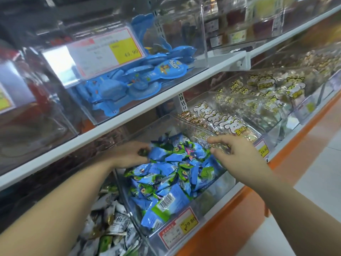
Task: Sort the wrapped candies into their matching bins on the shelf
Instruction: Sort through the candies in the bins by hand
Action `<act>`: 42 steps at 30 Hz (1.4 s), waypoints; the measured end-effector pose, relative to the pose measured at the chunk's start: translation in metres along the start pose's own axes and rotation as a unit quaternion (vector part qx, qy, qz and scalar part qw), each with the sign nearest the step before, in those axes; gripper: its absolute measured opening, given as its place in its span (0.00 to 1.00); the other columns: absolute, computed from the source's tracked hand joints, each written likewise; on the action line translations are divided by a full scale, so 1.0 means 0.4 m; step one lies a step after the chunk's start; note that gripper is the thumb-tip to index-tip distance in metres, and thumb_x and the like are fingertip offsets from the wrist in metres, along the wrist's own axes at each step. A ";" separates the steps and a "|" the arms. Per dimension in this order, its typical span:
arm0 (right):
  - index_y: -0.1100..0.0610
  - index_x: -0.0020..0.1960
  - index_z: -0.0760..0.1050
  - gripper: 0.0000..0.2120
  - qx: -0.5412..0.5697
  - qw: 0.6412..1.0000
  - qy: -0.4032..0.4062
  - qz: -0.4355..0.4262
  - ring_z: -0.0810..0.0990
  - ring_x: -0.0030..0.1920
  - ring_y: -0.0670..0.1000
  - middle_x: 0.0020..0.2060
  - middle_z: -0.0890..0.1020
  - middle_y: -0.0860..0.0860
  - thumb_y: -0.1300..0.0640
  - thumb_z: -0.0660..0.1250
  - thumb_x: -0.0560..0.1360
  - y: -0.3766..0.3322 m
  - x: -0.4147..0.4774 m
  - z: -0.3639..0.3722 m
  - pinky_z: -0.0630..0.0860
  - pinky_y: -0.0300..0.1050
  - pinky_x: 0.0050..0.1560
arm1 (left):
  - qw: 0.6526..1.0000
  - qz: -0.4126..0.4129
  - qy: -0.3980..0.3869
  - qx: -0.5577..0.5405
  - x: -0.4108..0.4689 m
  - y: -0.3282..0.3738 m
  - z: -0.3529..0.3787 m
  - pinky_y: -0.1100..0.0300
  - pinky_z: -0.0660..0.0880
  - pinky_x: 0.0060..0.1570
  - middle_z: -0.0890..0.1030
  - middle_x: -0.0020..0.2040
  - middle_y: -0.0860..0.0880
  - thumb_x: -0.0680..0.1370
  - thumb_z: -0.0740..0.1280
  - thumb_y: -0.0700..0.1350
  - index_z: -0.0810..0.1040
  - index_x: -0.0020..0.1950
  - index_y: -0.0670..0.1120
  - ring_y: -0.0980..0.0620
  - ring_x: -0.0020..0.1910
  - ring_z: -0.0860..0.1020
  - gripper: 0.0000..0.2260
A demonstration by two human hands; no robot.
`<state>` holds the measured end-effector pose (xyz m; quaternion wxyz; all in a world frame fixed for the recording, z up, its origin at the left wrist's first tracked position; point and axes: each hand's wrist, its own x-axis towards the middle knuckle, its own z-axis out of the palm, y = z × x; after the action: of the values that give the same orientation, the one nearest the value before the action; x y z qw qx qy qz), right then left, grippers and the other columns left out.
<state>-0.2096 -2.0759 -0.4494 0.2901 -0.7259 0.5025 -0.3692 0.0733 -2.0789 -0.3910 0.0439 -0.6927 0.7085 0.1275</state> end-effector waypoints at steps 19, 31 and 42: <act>0.47 0.56 0.78 0.10 0.036 0.999 0.009 -0.008 0.75 0.59 0.44 0.51 0.77 0.40 0.55 0.65 0.77 0.012 0.007 0.005 0.68 0.40 0.54 | 0.982 0.067 -0.151 0.092 0.104 0.216 0.057 0.54 0.55 0.72 0.42 0.79 0.51 0.77 0.63 0.60 0.58 0.76 0.54 0.48 0.77 0.52 0.31; 0.40 0.50 0.73 0.08 0.029 1.000 -0.007 -0.008 0.80 0.50 0.54 0.54 0.77 0.38 0.54 0.65 0.76 0.001 -0.005 0.001 0.71 0.41 0.45 | 0.992 0.018 -0.117 0.039 0.007 0.057 0.023 0.60 0.63 0.68 0.69 0.71 0.53 0.76 0.67 0.55 0.70 0.69 0.56 0.54 0.68 0.68 0.22; 0.44 0.54 0.76 0.08 0.024 1.000 -0.007 -0.004 0.79 0.54 0.51 0.59 0.77 0.41 0.54 0.64 0.77 -0.004 -0.008 0.004 0.72 0.44 0.52 | 0.993 0.018 -0.113 0.009 -0.056 0.065 0.009 0.68 0.55 0.65 0.59 0.76 0.53 0.79 0.59 0.58 0.61 0.75 0.55 0.55 0.73 0.59 0.25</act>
<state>-0.2081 -2.0721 -0.4498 0.3094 -0.7231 0.4889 -0.3773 0.0481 -2.0560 -0.3859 0.1278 -0.6603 0.7126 0.1996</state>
